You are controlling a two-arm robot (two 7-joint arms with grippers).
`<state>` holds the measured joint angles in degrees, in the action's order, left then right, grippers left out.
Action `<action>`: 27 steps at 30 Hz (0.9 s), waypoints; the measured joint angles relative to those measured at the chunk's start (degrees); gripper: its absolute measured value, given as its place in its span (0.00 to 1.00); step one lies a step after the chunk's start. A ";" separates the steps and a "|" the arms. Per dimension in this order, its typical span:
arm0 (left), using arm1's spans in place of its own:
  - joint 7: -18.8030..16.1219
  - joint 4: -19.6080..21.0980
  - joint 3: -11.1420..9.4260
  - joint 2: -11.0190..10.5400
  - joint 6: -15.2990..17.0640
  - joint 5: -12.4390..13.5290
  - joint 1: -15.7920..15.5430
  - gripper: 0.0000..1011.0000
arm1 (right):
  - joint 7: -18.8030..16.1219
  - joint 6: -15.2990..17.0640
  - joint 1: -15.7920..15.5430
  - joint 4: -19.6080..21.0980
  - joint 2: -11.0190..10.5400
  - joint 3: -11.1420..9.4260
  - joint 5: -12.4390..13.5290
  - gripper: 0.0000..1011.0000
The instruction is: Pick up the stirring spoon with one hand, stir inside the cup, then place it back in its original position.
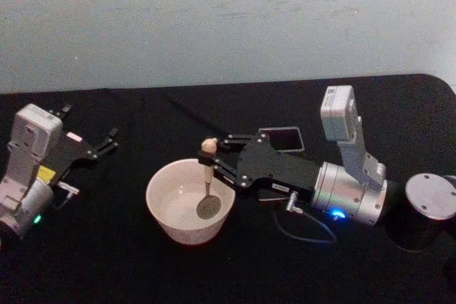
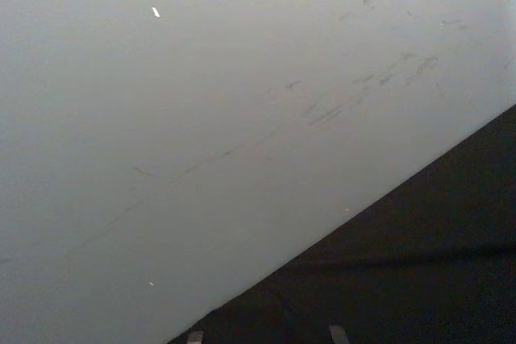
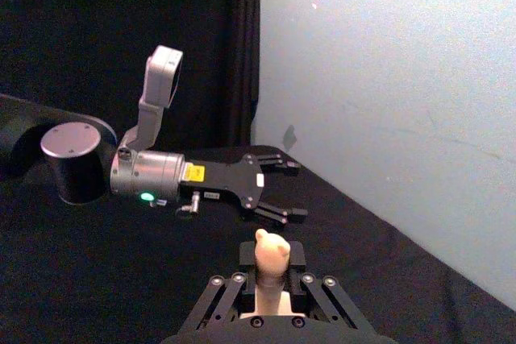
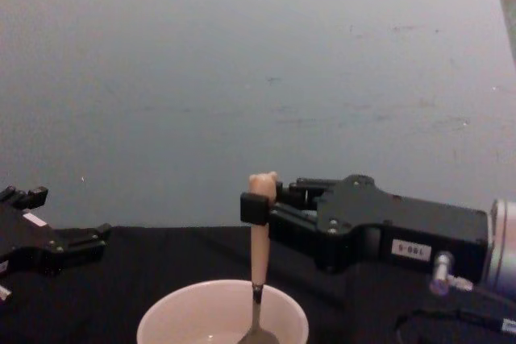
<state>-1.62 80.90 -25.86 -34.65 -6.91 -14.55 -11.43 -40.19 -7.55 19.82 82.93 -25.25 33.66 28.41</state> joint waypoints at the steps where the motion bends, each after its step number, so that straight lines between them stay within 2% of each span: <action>1: 0.00 0.00 0.00 0.00 0.00 0.00 0.00 0.99 | -0.01 0.03 0.15 -0.37 0.12 0.13 -0.20 0.21; 27: 0.00 0.00 0.00 0.00 0.00 0.00 0.00 0.99 | -0.96 0.88 2.45 -3.99 3.13 2.06 -0.82 0.21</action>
<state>-1.62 80.90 -25.86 -34.65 -6.91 -14.55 -11.43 -41.15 -6.68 22.28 78.94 -22.12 35.73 27.59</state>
